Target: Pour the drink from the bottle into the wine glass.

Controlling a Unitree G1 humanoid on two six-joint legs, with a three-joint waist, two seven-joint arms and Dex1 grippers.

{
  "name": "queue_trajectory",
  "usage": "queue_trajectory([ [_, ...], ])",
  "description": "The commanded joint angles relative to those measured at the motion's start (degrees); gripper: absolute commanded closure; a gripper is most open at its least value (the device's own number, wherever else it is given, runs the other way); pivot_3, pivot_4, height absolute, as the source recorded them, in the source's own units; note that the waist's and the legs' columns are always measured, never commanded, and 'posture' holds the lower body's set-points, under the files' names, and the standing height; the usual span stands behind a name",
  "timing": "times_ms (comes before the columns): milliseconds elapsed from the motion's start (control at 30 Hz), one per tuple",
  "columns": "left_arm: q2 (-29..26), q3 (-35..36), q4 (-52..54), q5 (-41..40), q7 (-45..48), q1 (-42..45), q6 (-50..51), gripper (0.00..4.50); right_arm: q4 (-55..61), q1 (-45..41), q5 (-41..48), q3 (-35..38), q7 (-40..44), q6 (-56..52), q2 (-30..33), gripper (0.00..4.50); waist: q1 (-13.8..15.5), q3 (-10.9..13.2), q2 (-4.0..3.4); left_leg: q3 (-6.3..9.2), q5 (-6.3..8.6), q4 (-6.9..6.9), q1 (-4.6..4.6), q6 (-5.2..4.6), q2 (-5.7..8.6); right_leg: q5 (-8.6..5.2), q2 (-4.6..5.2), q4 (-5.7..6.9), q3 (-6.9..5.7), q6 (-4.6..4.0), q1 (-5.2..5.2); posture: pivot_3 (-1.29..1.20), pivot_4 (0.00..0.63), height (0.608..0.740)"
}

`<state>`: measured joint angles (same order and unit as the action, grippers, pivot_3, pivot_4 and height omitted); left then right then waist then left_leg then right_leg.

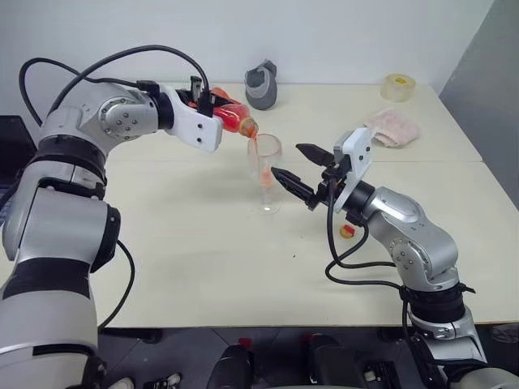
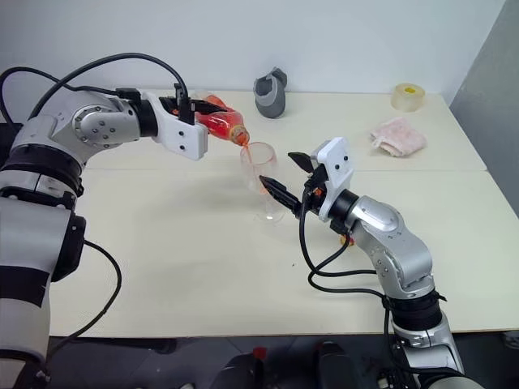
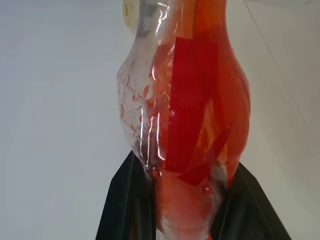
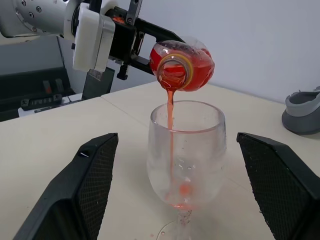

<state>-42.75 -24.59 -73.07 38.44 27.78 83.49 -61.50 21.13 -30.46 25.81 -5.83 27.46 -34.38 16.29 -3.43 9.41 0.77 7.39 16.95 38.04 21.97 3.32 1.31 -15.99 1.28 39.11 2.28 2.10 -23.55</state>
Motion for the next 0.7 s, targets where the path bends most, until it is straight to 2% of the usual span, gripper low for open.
queue_trajectory([
  [33,-1.4,0.3,0.2,-0.1,-2.1,3.3,0.2,3.61,1.0,-0.6,-0.3,0.4,0.1,1.3,-0.3,0.43,0.0,0.0,0.00,0.01,0.00,0.00,0.00,0.00,0.00,0.00,0.00,0.00,0.00,0.00,0.00,0.00,0.150,0.740],
  [700,-1.8,-1.8,-0.6,1.8,-4.5,5.0,0.1,3.61,0.9,-0.5,-0.4,0.5,-0.1,1.6,-0.5,0.43,0.0,0.0,0.00,0.00,0.00,0.01,-0.01,0.00,0.00,0.00,0.00,0.02,0.00,0.00,0.00,0.00,0.150,0.740],
])
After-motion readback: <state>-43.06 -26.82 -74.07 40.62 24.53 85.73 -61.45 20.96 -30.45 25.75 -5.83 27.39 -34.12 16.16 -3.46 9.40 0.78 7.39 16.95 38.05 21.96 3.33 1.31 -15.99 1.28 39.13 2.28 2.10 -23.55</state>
